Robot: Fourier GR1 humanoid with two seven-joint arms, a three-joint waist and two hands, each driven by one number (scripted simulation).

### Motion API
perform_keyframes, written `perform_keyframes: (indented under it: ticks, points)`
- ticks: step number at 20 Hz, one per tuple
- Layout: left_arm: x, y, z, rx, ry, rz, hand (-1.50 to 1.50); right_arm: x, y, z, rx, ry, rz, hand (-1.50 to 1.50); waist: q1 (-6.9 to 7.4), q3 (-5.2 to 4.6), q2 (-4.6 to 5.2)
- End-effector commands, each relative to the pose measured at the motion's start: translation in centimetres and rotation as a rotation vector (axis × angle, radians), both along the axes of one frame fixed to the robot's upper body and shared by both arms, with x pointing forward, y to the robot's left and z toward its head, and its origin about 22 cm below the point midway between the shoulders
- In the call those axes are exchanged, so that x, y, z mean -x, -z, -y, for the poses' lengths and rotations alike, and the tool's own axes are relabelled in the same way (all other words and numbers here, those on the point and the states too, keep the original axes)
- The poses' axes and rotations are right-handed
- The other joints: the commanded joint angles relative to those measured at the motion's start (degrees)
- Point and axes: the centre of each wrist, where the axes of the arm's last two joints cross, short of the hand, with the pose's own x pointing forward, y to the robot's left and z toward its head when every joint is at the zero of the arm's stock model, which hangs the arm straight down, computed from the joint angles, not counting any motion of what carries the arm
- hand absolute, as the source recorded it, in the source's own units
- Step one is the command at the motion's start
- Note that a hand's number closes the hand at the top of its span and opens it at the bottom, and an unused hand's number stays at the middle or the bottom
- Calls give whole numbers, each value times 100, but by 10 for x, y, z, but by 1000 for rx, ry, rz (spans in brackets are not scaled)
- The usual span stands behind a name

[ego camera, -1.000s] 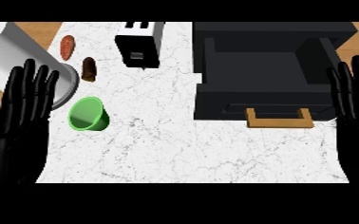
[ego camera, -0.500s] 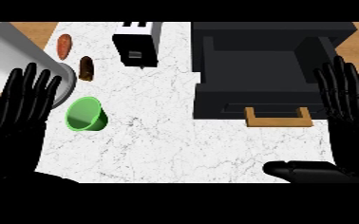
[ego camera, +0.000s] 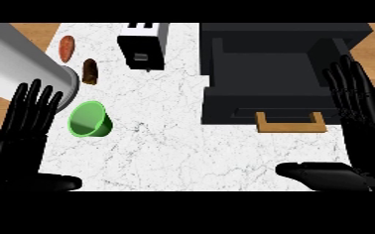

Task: Pick up the cup, place it into the drawer and close the drawer

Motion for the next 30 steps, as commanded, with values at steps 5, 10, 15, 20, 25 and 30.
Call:
perform_keyframes:
  ticks: [5, 10, 15, 20, 25, 30]
  points:
    - [-2, 49, -45, -64, -140, -53, -150, -1, -7, -6, -12, -11, 2, -150, -12, -2, 2]
    - [9, 76, -51, -87, -190, -140, -150, -9, 12, 4, 7, 6, 3, -150, 3, -1, 1]
    - [-3, 107, -58, -121, -228, -178, -150, -6, 0, 31, -8, 0, 5, -150, -19, -1, 2]
    - [-16, 154, -79, -133, -266, -235, -150, -8, 5, 8, -9, -18, -4, -150, -45, -6, 12]
    - [-23, 168, -74, -96, -261, -209, -150, -10, 3, 1, 0, 5, -8, -150, -25, -2, 2]
    - [-32, 191, -84, -93, -265, -192, -150, -16, 11, 5, 17, -18, 0, -150, -72, -9, 20]
